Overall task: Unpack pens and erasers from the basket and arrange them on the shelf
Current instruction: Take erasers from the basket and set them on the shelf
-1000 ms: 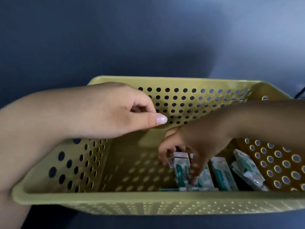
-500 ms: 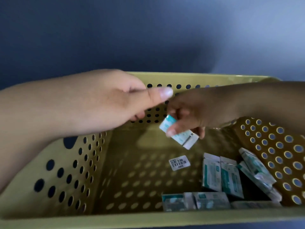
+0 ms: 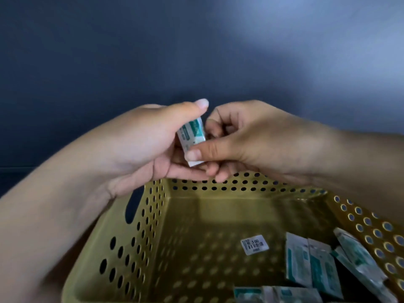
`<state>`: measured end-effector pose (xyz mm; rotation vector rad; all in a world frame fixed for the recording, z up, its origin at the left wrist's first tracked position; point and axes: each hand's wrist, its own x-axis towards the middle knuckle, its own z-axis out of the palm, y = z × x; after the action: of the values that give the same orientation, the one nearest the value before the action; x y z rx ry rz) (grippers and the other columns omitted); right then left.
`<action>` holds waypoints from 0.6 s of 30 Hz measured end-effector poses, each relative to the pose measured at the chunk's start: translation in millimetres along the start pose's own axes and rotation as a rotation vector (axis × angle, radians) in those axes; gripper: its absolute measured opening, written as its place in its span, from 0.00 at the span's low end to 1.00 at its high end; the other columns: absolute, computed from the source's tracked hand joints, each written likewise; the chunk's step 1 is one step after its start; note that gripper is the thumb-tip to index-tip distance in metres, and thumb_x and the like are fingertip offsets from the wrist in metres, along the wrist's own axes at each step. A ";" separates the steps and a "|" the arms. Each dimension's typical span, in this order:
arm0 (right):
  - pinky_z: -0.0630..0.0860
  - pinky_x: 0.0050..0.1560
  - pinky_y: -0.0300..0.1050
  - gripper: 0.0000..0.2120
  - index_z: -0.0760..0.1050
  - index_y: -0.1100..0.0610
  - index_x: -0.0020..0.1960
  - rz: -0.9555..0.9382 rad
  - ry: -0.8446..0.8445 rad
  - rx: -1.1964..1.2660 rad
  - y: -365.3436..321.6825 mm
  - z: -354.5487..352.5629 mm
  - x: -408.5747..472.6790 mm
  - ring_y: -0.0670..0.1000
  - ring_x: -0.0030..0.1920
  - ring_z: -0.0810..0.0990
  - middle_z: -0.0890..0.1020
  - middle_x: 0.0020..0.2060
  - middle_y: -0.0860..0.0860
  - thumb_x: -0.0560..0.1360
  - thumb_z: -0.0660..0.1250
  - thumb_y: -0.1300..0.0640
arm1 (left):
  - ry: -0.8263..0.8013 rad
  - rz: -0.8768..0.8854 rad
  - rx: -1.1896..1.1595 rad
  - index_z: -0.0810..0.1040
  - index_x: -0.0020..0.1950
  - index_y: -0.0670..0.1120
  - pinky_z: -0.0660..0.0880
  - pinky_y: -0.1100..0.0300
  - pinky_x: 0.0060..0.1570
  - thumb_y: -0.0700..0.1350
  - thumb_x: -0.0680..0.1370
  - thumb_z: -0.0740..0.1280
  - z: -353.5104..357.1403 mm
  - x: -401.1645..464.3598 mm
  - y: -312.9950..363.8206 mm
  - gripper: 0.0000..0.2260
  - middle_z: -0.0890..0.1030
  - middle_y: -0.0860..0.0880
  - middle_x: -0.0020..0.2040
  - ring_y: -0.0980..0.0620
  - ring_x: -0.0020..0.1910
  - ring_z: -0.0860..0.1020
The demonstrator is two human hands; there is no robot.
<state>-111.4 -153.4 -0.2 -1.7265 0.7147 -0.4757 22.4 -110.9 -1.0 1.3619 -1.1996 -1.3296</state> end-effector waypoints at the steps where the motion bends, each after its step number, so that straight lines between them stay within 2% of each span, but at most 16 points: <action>1: 0.81 0.35 0.41 0.14 0.68 0.54 0.30 -0.025 0.005 0.007 1.3 0.4 0.0 0.47 0.29 0.79 0.78 0.26 0.52 0.64 0.73 0.64 | -0.004 -0.011 -0.060 0.74 0.51 0.36 0.79 0.57 0.30 0.52 0.77 0.58 -2.2 0.7 0.8 0.19 0.82 0.37 0.40 0.43 0.36 0.83; 2: 0.81 0.42 0.46 0.14 0.69 0.53 0.28 -0.050 0.005 -0.005 2.0 -0.3 -0.9 0.49 0.32 0.79 0.79 0.28 0.53 0.62 0.74 0.63 | -0.013 -0.023 -0.112 0.72 0.54 0.36 0.79 0.56 0.30 0.51 0.78 0.56 -4.0 1.7 1.3 0.18 0.82 0.36 0.42 0.41 0.38 0.83; 3: 0.79 0.45 0.48 0.13 0.71 0.52 0.27 -0.069 -0.007 -0.023 2.0 -1.8 -2.0 0.50 0.34 0.78 0.78 0.30 0.53 0.60 0.75 0.60 | -0.015 -0.030 -0.149 0.71 0.57 0.37 0.79 0.56 0.30 0.51 0.79 0.55 -5.3 2.5 1.3 0.18 0.82 0.36 0.42 0.41 0.39 0.83; 5: 0.79 0.38 0.42 0.08 0.73 0.51 0.25 -0.072 -0.049 -0.041 1.2 -8.2 -3.3 0.47 0.30 0.77 0.78 0.27 0.50 0.53 0.73 0.54 | 0.033 -0.020 -0.200 0.70 0.55 0.40 0.78 0.57 0.29 0.50 0.78 0.53 -7.9 4.3 1.9 0.16 0.80 0.41 0.34 0.46 0.33 0.82; 7: 0.77 0.30 0.36 0.08 0.73 0.51 0.25 -0.016 -0.103 -0.118 0.5 -16.2 -2.9 0.44 0.26 0.75 0.76 0.23 0.47 0.51 0.71 0.50 | 0.104 0.017 -0.225 0.69 0.47 0.44 0.76 0.59 0.27 0.49 0.75 0.57 -9.5 4.2 2.9 0.09 0.73 0.47 0.27 0.52 0.25 0.76; 8: 0.76 0.30 0.36 0.09 0.73 0.51 0.26 0.037 -0.163 -0.205 1.6 -20.0 -3.1 0.43 0.26 0.75 0.76 0.23 0.46 0.51 0.71 0.49 | 0.121 0.028 -0.229 0.67 0.42 0.45 0.74 0.61 0.25 0.49 0.71 0.61 -9.2 3.5 3.2 0.08 0.70 0.49 0.26 0.53 0.23 0.72; 10: 0.75 0.32 0.34 0.10 0.73 0.50 0.29 0.192 -0.370 -0.440 6.3 -22.1 -3.6 0.41 0.28 0.75 0.76 0.24 0.44 0.55 0.71 0.47 | 0.132 0.040 -0.211 0.63 0.38 0.47 0.69 0.65 0.22 0.49 0.63 0.66 -9.2 1.1 3.8 0.13 0.66 0.50 0.24 0.55 0.20 0.66; 12: 0.75 0.34 0.32 0.08 0.74 0.49 0.35 0.349 -0.561 -0.639 17.2 -16.7 -4.3 0.39 0.29 0.75 0.77 0.26 0.43 0.63 0.71 0.48 | 0.121 0.045 -0.172 0.63 0.38 0.49 0.64 0.67 0.19 0.50 0.62 0.67 -6.9 1.3 3.0 0.14 0.63 0.52 0.23 0.56 0.20 0.62; 14: 0.74 0.32 0.30 0.08 0.76 0.52 0.43 0.438 -0.626 -0.739 29.7 -8.0 -3.3 0.40 0.30 0.75 0.77 0.31 0.43 0.69 0.69 0.49 | 0.114 0.048 -0.155 0.65 0.38 0.48 0.63 0.69 0.18 0.51 0.63 0.67 -6.9 0.7 2.0 0.13 0.63 0.52 0.22 0.57 0.19 0.61; 18: 0.75 0.36 0.33 0.17 0.75 0.61 0.56 0.605 -0.754 -0.787 42.5 3.2 -3.2 0.46 0.34 0.74 0.77 0.39 0.50 0.72 0.67 0.52 | 0.084 0.040 -0.090 0.68 0.42 0.46 0.64 0.67 0.18 0.51 0.64 0.66 -4.8 0.6 -1.0 0.13 0.66 0.52 0.23 0.56 0.19 0.63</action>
<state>-120.9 -155.9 -41.9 -2.0462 0.8493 0.9524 27.2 -111.5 -1.7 1.3101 -1.0922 -1.2702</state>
